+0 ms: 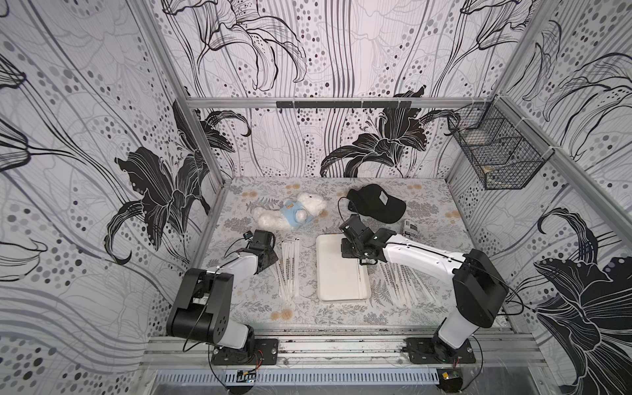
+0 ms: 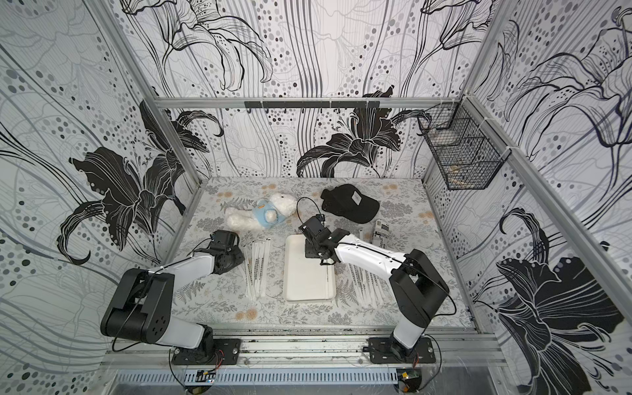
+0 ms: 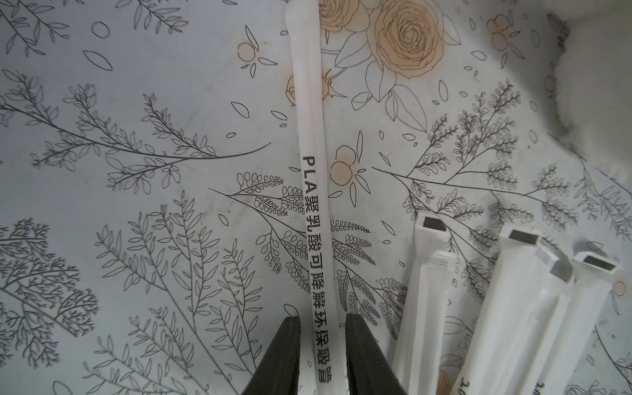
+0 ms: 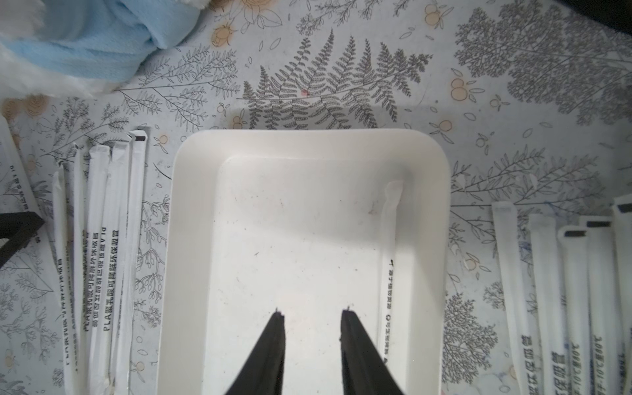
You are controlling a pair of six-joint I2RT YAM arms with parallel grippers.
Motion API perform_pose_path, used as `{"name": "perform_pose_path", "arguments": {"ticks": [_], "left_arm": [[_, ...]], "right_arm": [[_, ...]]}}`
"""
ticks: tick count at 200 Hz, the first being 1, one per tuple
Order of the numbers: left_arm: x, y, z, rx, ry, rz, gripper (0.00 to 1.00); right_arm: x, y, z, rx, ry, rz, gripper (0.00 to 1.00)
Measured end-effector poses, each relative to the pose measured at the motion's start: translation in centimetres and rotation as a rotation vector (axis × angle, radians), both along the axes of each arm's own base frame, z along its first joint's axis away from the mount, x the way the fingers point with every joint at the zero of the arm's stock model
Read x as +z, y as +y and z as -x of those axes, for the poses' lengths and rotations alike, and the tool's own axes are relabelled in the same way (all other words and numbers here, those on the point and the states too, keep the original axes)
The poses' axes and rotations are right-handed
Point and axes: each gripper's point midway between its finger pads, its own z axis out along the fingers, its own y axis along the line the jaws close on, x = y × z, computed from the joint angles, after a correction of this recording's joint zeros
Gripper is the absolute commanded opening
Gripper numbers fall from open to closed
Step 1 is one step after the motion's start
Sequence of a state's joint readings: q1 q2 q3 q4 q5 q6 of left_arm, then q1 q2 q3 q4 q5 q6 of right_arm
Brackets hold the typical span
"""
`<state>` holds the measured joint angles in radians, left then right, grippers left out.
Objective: Put the straws into the storage box
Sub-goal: Pick up the straw from the center of the board.
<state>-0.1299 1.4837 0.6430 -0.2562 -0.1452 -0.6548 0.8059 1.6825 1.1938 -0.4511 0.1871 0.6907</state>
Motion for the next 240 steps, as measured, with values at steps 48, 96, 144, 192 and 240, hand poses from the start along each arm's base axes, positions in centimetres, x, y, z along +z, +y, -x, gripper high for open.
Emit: {"name": "perform_pose_path", "arguments": {"ticks": [48, 96, 144, 192, 240], "left_arm": [[0.1, 0.2, 0.1, 0.011, -0.005, -0.008, 0.00], [1.7, 1.6, 1.6, 0.046, 0.007, -0.073, 0.00], [4.8, 2.5, 0.7, 0.063, -0.056, -0.110, 0.00], [10.8, -0.1, -1.2, -0.021, -0.195, -0.086, 0.00], [16.3, -16.9, -0.7, -0.400, -0.313, 0.021, 0.00]], "right_arm": [[0.0, 0.0, 0.0, 0.001, -0.001, 0.000, 0.31], [-0.4, 0.6, -0.4, 0.022, 0.004, 0.012, 0.31], [-0.3, 0.7, -0.5, 0.026, 0.000, 0.010, 0.31], [-0.2, 0.7, -0.5, 0.025, -0.003, 0.010, 0.31], [3.4, -2.6, -1.8, -0.048, -0.063, -0.047, 0.31]]}}
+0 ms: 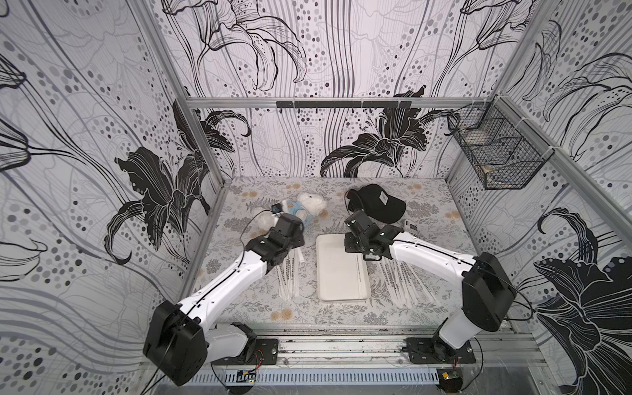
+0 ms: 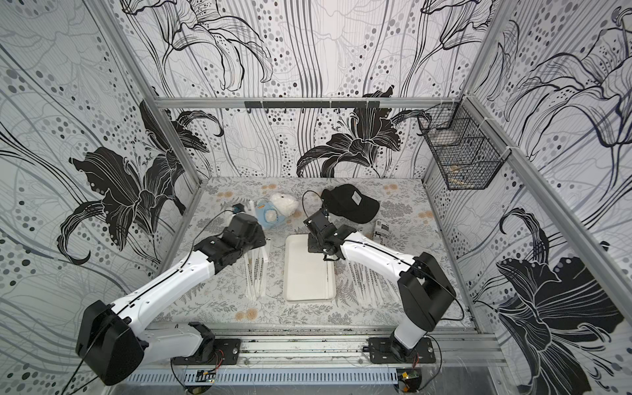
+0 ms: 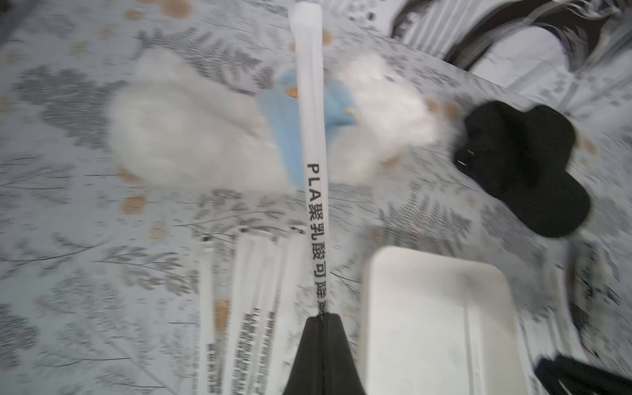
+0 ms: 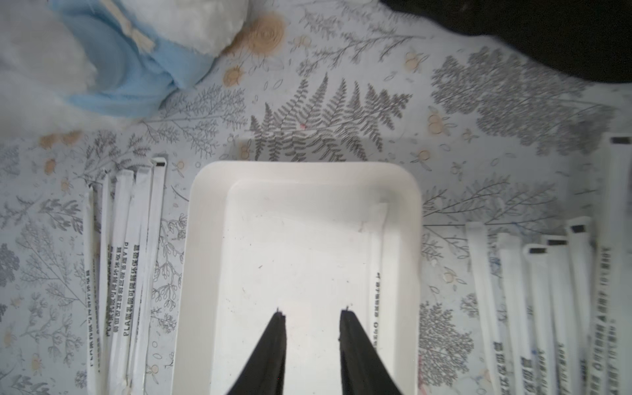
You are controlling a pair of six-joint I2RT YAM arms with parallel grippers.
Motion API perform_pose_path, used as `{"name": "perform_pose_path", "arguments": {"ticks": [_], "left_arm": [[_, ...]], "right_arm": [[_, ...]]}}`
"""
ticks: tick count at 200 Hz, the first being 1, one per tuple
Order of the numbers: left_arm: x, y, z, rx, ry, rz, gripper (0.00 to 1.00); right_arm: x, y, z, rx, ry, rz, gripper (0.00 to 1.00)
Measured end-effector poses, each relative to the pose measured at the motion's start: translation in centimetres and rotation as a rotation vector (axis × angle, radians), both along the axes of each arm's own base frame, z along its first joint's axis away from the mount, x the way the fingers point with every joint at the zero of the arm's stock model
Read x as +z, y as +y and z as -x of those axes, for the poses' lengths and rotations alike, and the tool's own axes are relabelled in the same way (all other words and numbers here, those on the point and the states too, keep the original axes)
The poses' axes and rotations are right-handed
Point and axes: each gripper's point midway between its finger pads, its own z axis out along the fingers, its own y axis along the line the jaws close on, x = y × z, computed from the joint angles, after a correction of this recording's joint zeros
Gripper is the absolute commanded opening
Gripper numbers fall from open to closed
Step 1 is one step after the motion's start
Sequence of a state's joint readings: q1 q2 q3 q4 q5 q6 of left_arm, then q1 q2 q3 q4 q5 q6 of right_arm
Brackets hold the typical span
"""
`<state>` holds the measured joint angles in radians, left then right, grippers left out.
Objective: Put the straws into the storage box
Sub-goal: Pick up the straw from the center of the board, then place the straw in the storage box.
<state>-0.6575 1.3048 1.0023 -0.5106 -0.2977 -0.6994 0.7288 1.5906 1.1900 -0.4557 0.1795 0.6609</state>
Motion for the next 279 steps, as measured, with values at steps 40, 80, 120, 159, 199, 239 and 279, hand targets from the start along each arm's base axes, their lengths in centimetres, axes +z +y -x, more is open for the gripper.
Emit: {"name": "perform_pose_path", "arguments": {"ticks": [40, 80, 120, 159, 199, 239, 279], "left_arm": [[-4.2, -10.4, 5.6, -0.209, 0.113, 0.019, 0.00], [-9.8, -13.9, 6.5, -0.256, 0.202, -0.019, 0.00], [-13.1, -15.7, 6.1, -0.276, 0.247, -0.026, 0.00], [-15.0, -16.9, 6.3, -0.301, 0.281, -0.012, 0.00], [-15.2, -18.1, 5.8, -0.311, 0.277, 0.010, 0.00], [-15.1, -18.3, 5.8, -0.313, 0.276, 0.016, 0.05], [-14.9, -18.4, 5.7, -0.314, 0.276, 0.015, 0.13]], "right_arm": [[1.1, -5.3, -0.9, -0.116, -0.026, -0.021, 0.31], [-0.7, -7.3, -0.4, -0.148, 0.009, 0.007, 0.30], [-0.6, -7.7, 0.0, -0.142, 0.002, 0.010, 0.30], [-1.2, -7.9, 0.4, -0.142, 0.012, 0.017, 0.30], [-1.4, -8.0, 0.4, -0.142, 0.013, 0.018, 0.30], [-1.4, -8.0, 0.4, -0.139, 0.012, 0.019, 0.30], [-1.4, -8.0, 0.4, -0.139, 0.013, 0.020, 0.30]]}}
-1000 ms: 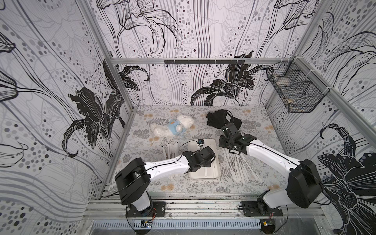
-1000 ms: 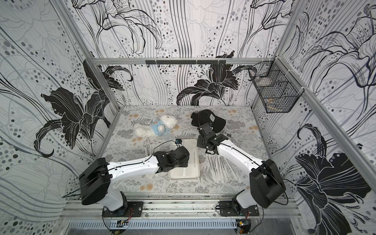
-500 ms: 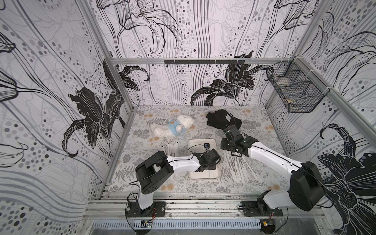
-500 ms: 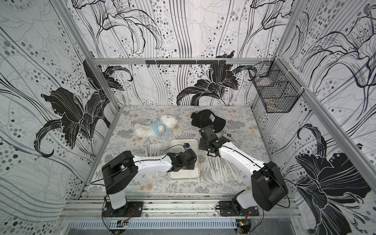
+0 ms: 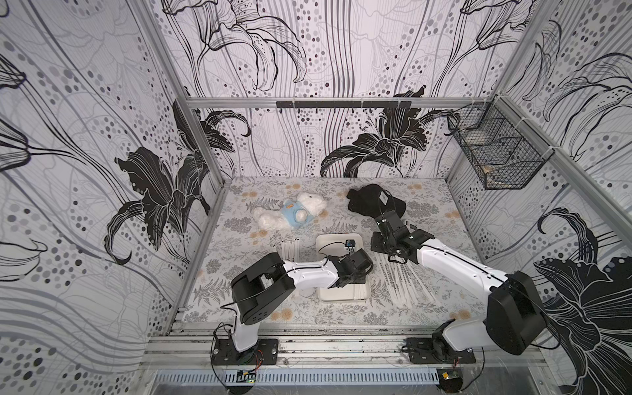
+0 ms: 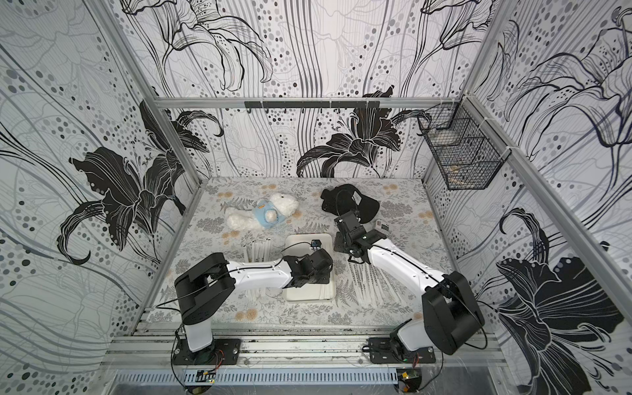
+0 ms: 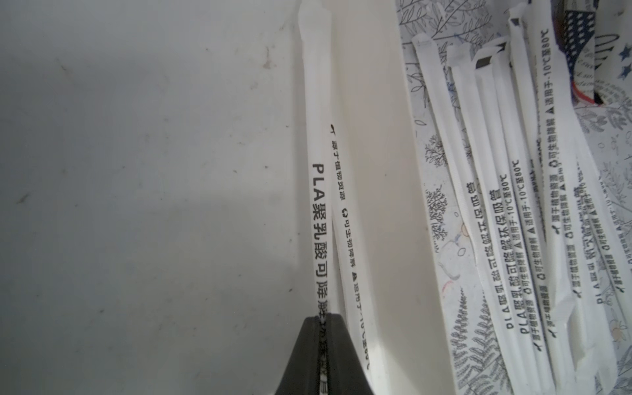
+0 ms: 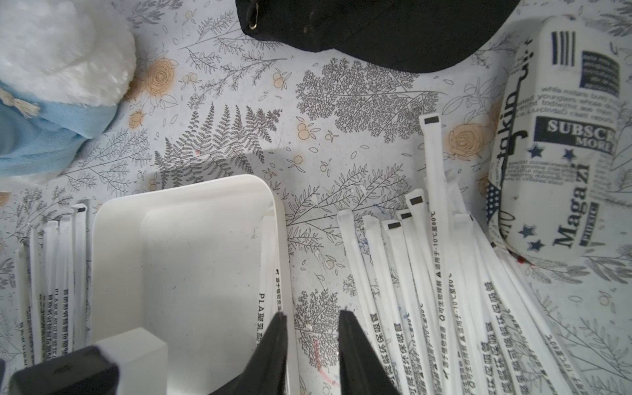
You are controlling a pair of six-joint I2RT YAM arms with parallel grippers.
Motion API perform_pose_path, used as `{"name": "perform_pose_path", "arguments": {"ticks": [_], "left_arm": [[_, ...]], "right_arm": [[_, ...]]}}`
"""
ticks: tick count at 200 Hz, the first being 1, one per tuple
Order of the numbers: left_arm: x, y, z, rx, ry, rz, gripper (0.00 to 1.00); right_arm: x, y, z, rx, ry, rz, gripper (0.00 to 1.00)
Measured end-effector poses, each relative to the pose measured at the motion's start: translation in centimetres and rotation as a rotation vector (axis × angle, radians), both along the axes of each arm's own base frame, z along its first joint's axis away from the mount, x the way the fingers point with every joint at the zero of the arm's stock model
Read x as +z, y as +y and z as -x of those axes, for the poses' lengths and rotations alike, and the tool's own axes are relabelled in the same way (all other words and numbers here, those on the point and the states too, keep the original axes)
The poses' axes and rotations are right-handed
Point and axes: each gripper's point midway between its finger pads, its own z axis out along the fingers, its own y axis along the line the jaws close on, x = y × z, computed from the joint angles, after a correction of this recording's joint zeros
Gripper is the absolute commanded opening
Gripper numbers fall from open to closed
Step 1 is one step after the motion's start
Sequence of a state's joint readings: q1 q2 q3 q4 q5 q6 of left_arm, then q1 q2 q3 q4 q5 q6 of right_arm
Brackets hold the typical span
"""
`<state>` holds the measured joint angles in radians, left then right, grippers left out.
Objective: Put the straws into the storage box
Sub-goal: Place the straw in the storage box, then pick up the straw from the center of the board.
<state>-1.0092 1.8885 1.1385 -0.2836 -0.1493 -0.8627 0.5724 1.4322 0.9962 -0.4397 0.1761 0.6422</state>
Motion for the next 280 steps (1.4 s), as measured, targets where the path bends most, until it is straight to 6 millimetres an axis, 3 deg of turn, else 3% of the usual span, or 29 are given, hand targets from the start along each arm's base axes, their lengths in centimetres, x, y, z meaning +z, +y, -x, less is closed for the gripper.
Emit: {"name": "perform_pose_path", "arguments": {"ticks": [45, 88, 129, 154, 169, 193, 206, 217, 232, 246, 259, 280], "left_arm": [[1.1, -0.3, -0.3, -0.002, -0.013, 0.016, 0.15], [4.0, 0.0, -1.5, 0.008, -0.052, 0.076, 0.19], [3.2, 0.6, -1.7, 0.011, -0.032, 0.081, 0.20], [3.4, 1.3, -1.7, 0.004, -0.038, 0.069, 0.29], [4.9, 2.3, -1.5, -0.003, -0.060, 0.067, 0.38], [9.8, 5.7, -2.9, 0.038, -0.165, 0.096, 0.53], [12.2, 9.3, -4.2, 0.108, -0.229, 0.107, 0.56], [13.0, 12.9, -5.2, 0.178, -0.267, 0.098, 0.58], [12.6, 17.8, -5.9, 0.277, -0.286, 0.061, 0.58], [11.4, 21.1, -6.0, 0.349, -0.277, 0.026, 0.58], [10.2, 22.5, -5.7, 0.373, -0.257, 0.002, 0.58], [9.0, 22.8, -5.4, 0.372, -0.234, -0.016, 0.58]], "right_arm": [[-0.1, 0.0, 0.0, 0.001, 0.002, 0.002, 0.30], [-0.3, 0.1, 0.0, 0.006, 0.008, 0.003, 0.30], [-0.9, 0.4, -0.1, 0.014, 0.024, -0.002, 0.30], [-1.0, 0.4, 0.0, 0.014, 0.026, 0.001, 0.29], [-1.2, 0.2, 0.3, 0.021, 0.039, 0.013, 0.29], [-1.9, -1.2, 1.4, 0.034, 0.080, 0.037, 0.30], [-2.6, -3.1, 2.2, 0.022, 0.117, 0.059, 0.31], [-3.1, -4.9, 2.9, 0.005, 0.150, 0.083, 0.31], [-3.9, -7.0, 3.7, -0.019, 0.191, 0.103, 0.31], [-4.7, -8.2, 4.3, -0.036, 0.226, 0.109, 0.31], [-5.4, -8.5, 4.7, -0.031, 0.254, 0.113, 0.31], [-6.4, -8.2, 4.7, -0.013, 0.290, 0.119, 0.31]]}}
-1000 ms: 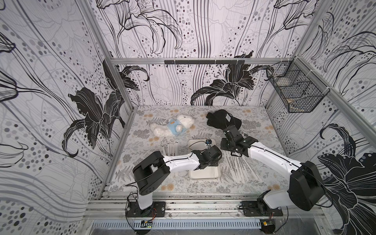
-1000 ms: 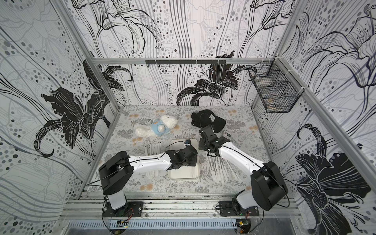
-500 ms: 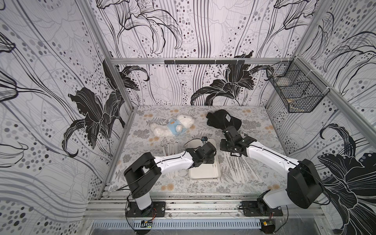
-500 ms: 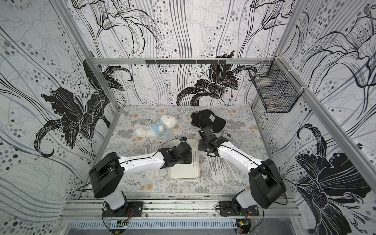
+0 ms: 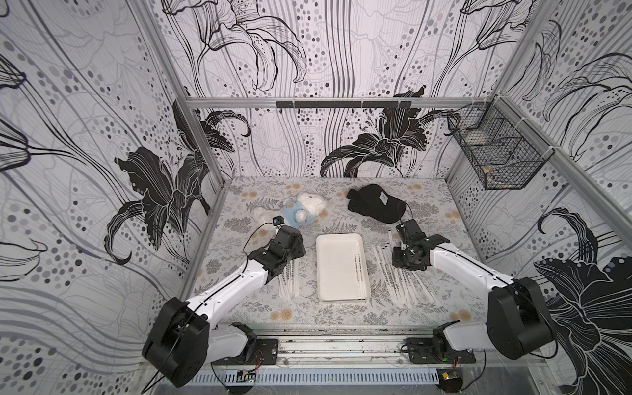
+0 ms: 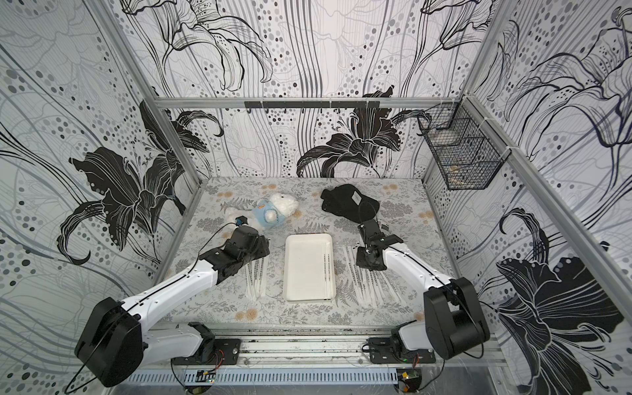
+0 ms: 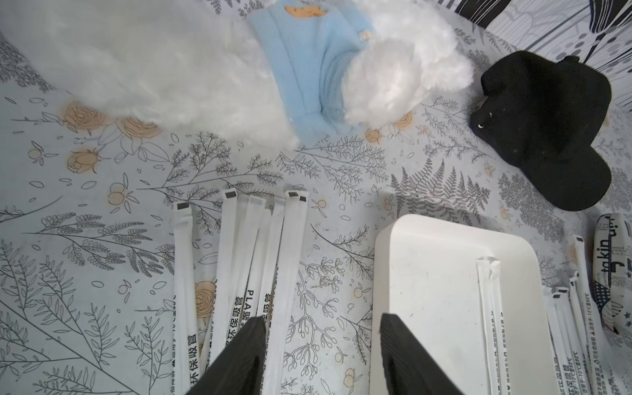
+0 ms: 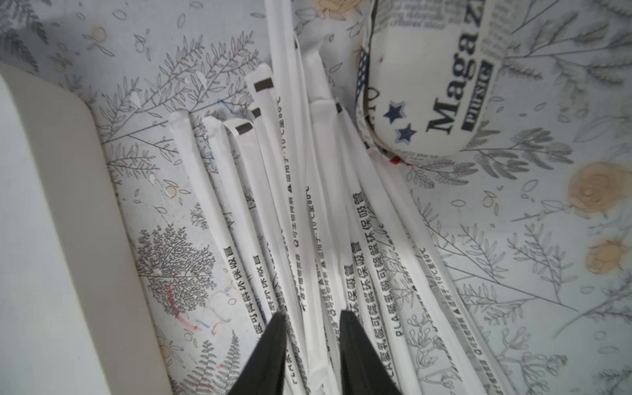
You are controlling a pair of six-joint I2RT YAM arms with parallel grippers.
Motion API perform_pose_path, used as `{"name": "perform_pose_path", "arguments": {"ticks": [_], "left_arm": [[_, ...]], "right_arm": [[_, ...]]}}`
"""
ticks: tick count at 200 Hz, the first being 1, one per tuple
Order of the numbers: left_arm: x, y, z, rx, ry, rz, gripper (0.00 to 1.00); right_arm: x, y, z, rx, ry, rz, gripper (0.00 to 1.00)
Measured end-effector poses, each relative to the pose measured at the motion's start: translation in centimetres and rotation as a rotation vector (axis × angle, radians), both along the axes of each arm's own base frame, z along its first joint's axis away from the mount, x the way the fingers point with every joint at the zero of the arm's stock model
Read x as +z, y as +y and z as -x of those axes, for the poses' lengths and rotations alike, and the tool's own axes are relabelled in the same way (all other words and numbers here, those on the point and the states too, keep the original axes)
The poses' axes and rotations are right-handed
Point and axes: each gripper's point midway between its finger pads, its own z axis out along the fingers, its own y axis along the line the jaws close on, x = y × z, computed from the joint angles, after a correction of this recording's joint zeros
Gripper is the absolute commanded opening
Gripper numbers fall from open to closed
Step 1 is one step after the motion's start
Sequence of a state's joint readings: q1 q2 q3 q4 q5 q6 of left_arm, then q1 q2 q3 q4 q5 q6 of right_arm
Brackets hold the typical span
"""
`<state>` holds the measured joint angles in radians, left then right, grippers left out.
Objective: Put the straws into the storage box
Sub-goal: Pick up the straw from the center of the board.
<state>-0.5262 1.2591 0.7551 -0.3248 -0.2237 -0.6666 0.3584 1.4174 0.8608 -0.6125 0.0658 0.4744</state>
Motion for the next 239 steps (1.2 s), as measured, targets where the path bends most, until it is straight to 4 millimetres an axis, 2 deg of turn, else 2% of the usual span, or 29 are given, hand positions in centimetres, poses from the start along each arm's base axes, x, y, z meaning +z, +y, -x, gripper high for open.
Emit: {"name": "perform_pose_path", "arguments": {"ticks": [29, 66, 137, 185, 239], "left_arm": [[-0.5, -0.1, 0.0, -0.002, -0.005, 0.006, 0.58], [-1.7, 0.5, 1.0, 0.005, 0.007, 0.005, 0.58], [-1.8, 0.2, 0.7, 0.001, -0.002, 0.026, 0.57], [-1.7, 0.1, 0.5, 0.000, -0.011, 0.033, 0.56], [-1.6, 0.4, 0.9, 0.004, -0.019, 0.039, 0.56]], "right_arm": [[-1.0, 0.3, -1.1, 0.025, 0.029, 0.025, 0.32], [-1.6, 0.8, -2.4, 0.049, 0.035, 0.046, 0.30], [-2.6, 0.4, -2.6, 0.065, 0.045, 0.095, 0.23], [-3.0, 0.4, -2.8, 0.066, 0.037, 0.101, 0.25], [-3.2, 0.7, -2.9, 0.082, 0.031, 0.119, 0.17]]}}
